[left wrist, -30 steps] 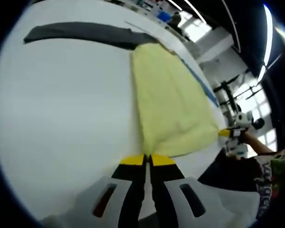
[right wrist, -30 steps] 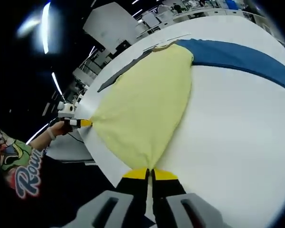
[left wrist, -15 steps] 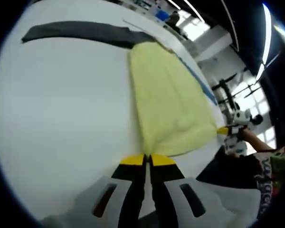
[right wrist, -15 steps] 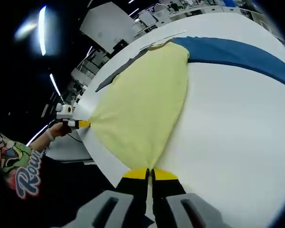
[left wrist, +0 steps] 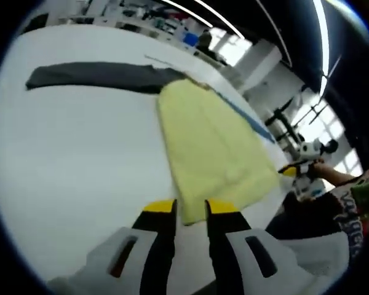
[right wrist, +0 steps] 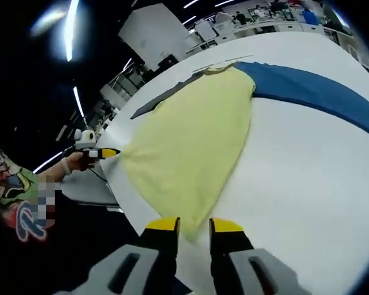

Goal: Fold the garment on the visible template until the final outline fits inside the template.

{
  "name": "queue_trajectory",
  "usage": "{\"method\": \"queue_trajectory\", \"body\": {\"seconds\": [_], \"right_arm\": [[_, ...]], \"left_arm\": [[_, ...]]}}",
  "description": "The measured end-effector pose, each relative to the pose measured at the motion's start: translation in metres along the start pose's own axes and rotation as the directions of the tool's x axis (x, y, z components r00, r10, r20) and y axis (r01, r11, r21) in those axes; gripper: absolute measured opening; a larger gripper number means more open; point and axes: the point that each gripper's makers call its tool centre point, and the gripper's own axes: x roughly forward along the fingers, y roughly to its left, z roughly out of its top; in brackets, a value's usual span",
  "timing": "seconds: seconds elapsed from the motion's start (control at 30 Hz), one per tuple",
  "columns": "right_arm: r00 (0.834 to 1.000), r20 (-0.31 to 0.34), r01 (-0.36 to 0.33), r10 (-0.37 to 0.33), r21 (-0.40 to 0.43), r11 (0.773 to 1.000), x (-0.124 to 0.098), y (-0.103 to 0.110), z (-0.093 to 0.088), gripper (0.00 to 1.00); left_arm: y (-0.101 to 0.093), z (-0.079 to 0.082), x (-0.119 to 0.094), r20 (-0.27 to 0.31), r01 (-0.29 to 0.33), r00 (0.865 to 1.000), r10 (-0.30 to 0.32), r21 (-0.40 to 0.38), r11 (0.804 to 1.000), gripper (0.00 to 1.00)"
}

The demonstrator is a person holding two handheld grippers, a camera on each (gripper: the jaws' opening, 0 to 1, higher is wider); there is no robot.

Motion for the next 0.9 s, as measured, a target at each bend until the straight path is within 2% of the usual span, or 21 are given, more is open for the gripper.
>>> {"method": "queue_trajectory", "body": {"seconds": [0.03,0.17,0.37,0.7,0.77,0.9], "right_arm": [[1.000,0.013,0.004,-0.004,-0.005,1.000,-0.001,-0.001,0.003,0.30],[0.995,0.084,0.049,-0.047,-0.017,0.999,-0.010,-0.014,0.022,0.44],[0.984,0.144,0.118,-0.109,-0.061,0.991,-0.023,-0.032,0.042,0.65],[0.950,0.242,0.221,-0.198,-0.069,0.973,-0.043,-0.058,0.066,0.96],[0.944,0.250,0.239,-0.214,-0.076,0.968,-0.046,-0.062,0.068,1.00],[0.935,0.264,0.262,-0.236,-0.066,0.963,-0.055,-0.071,0.071,1.00]], "left_arm": [[0.000,0.009,-0.002,0.034,0.001,0.999,-0.002,0.045,0.999,0.30],[0.006,0.034,-0.006,0.103,-0.045,0.994,0.033,0.113,0.993,0.48],[0.009,0.069,-0.009,0.178,-0.084,0.983,0.052,0.173,0.981,0.63],[0.014,0.103,-0.008,0.218,-0.131,0.973,0.075,0.256,0.958,0.96],[0.016,0.105,-0.007,0.211,-0.151,0.973,0.090,0.295,0.944,0.99],[0.013,0.109,-0.006,0.216,-0.141,0.973,0.079,0.293,0.946,0.99]]}}
